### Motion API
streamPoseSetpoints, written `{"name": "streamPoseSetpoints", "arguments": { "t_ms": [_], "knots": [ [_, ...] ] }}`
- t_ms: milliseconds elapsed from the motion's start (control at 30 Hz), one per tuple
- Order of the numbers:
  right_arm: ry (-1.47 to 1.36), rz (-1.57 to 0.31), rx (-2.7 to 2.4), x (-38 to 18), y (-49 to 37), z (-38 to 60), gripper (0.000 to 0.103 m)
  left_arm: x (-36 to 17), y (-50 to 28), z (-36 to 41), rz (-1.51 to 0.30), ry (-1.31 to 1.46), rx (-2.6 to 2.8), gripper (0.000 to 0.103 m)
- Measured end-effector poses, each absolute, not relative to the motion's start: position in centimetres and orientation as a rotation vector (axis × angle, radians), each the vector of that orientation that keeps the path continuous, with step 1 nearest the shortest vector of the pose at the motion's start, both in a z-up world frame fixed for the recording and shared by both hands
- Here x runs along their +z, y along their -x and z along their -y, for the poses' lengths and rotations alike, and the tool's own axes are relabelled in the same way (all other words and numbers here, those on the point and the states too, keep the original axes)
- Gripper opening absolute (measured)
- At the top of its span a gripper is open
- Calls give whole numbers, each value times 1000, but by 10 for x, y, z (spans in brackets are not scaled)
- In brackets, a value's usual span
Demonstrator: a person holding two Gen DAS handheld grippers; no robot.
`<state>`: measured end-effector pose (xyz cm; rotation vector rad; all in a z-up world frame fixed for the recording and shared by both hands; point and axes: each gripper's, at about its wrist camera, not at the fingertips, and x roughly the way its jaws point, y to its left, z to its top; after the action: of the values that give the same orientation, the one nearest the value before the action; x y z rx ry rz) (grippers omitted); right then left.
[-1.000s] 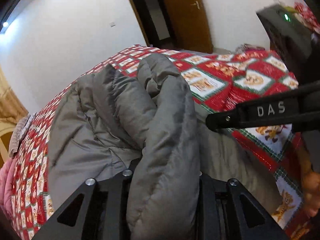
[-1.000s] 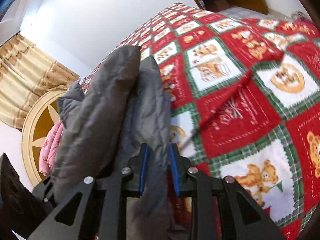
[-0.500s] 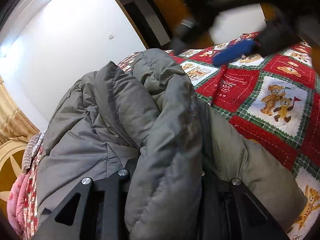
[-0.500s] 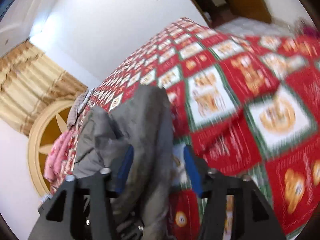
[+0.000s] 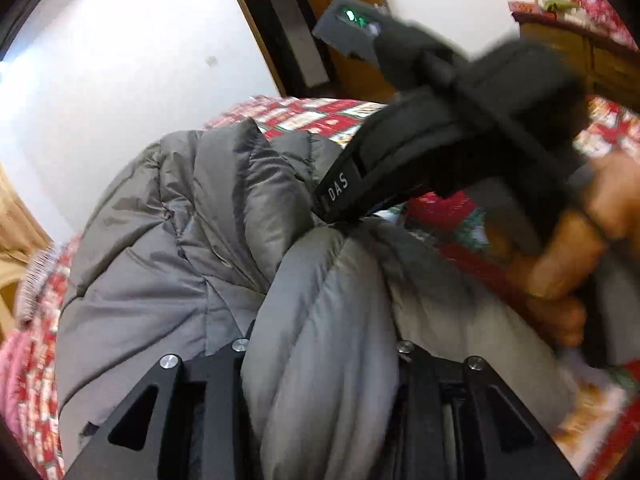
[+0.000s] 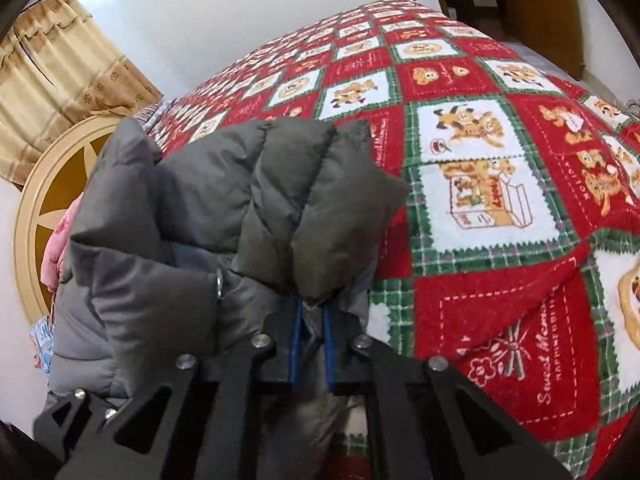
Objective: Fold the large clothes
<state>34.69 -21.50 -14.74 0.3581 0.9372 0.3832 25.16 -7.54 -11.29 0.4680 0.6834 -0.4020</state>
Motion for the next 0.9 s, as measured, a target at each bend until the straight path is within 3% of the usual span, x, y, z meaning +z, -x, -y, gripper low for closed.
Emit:
{"name": "streamPoseSetpoints", "arguments": {
  "t_ms": [133, 200, 233, 367, 500, 700, 867, 900],
  "knots": [
    [-382, -937, 381, -148, -347, 218, 8, -65, -228, 35, -754, -349, -610, 56],
    [-381, -936, 379, -148, -344, 218, 8, -35, -214, -3, -728, -282, -677, 76],
    [-375, -937, 377, -148, -345, 218, 8, -20, -211, -28, -707, -234, -679, 78],
    [-400, -936, 378, -150, -346, 218, 8, 12, -248, -117, -668, 13, -562, 80],
    [-469, -935, 387, -154, -343, 225, 8, 0, -326, -170, -653, 181, -371, 80],
    [-462, -935, 379, -152, -333, 223, 8, -48, -404, -109, -791, 180, -450, 80],
    [-511, -944, 391, -156, -337, 226, 8, -44, -393, -59, -742, -4, -528, 81],
    [-515, -945, 392, -157, -337, 226, 8, -53, -395, -50, -750, -64, -514, 85]
  ]
}}
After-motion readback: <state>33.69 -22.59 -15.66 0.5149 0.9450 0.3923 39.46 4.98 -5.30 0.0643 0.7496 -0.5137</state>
